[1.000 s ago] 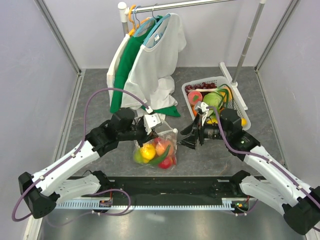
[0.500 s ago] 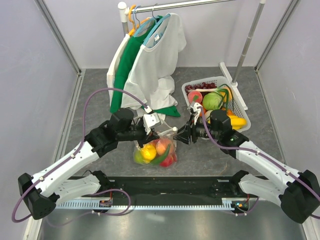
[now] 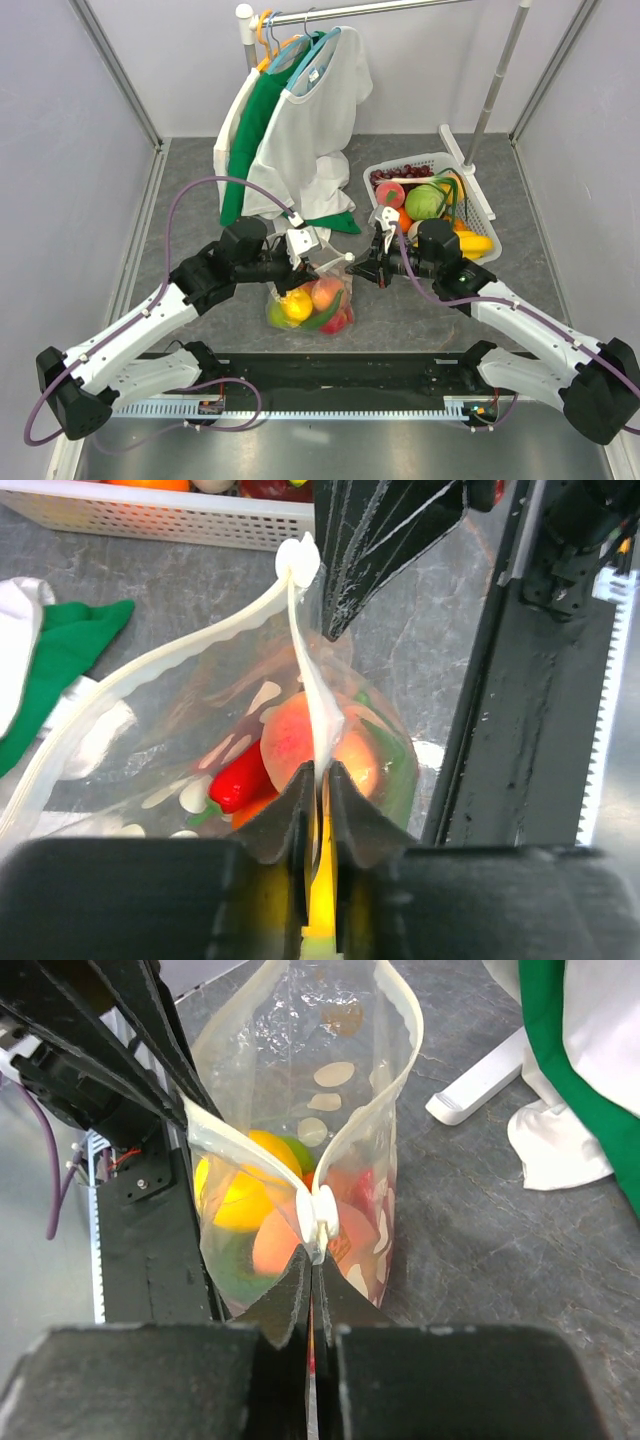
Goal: Place the food in the zip-top bag and seal the zipper
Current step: Zip the zipper food storage bag at the center of the board.
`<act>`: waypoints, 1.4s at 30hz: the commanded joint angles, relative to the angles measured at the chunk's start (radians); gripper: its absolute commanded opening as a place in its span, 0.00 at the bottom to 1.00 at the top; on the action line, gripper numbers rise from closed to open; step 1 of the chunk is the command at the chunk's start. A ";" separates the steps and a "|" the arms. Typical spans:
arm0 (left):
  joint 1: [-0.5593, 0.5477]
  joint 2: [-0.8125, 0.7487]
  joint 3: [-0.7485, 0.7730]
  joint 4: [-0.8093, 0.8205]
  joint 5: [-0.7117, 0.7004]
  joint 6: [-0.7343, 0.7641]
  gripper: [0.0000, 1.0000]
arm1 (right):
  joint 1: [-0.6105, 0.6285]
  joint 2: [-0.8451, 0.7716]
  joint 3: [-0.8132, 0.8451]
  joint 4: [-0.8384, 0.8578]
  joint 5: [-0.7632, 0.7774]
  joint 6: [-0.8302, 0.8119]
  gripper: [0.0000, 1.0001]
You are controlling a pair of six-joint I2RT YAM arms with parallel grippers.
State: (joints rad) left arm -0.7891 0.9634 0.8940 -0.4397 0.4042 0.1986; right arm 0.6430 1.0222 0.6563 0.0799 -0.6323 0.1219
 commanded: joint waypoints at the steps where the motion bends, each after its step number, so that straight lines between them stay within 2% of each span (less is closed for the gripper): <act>1: 0.022 -0.018 0.016 -0.014 0.083 -0.002 0.30 | 0.004 -0.028 0.048 -0.003 -0.009 -0.074 0.00; 2: 0.036 -0.032 0.045 -0.039 0.140 0.011 0.42 | 0.006 -0.034 0.048 -0.009 -0.001 -0.105 0.00; 5: 0.039 -0.063 0.098 -0.010 0.185 0.031 0.65 | 0.006 -0.056 0.049 -0.035 0.005 -0.162 0.00; 10: 0.037 -0.005 0.172 0.019 0.249 0.090 0.72 | 0.012 -0.076 0.048 -0.065 -0.006 -0.251 0.00; 15: 0.025 0.116 0.243 0.038 0.283 0.121 0.72 | 0.021 -0.082 0.051 -0.068 0.002 -0.278 0.00; 19: 0.014 0.194 0.267 0.078 0.257 0.134 0.72 | 0.032 -0.093 0.049 -0.071 0.013 -0.323 0.00; 21: 0.011 0.216 0.276 0.084 0.255 0.151 0.67 | 0.035 -0.099 0.049 -0.071 0.011 -0.332 0.00; 30: -0.024 0.274 0.270 0.104 0.300 0.191 0.63 | 0.050 -0.097 0.051 -0.072 0.006 -0.360 0.00; 34: -0.038 0.293 0.269 0.105 0.312 0.203 0.52 | 0.060 -0.099 0.051 -0.072 0.005 -0.369 0.00; 39: -0.039 0.302 0.266 0.110 0.309 0.217 0.49 | 0.063 -0.111 0.043 -0.075 0.002 -0.389 0.00; 42: -0.041 0.304 0.264 0.110 0.315 0.222 0.42 | 0.067 -0.116 0.040 -0.077 0.003 -0.401 0.00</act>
State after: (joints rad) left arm -0.8223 1.2602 1.1233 -0.3630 0.6876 0.3759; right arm 0.7017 0.9329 0.6628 -0.0257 -0.6197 -0.2409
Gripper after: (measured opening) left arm 0.451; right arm 0.007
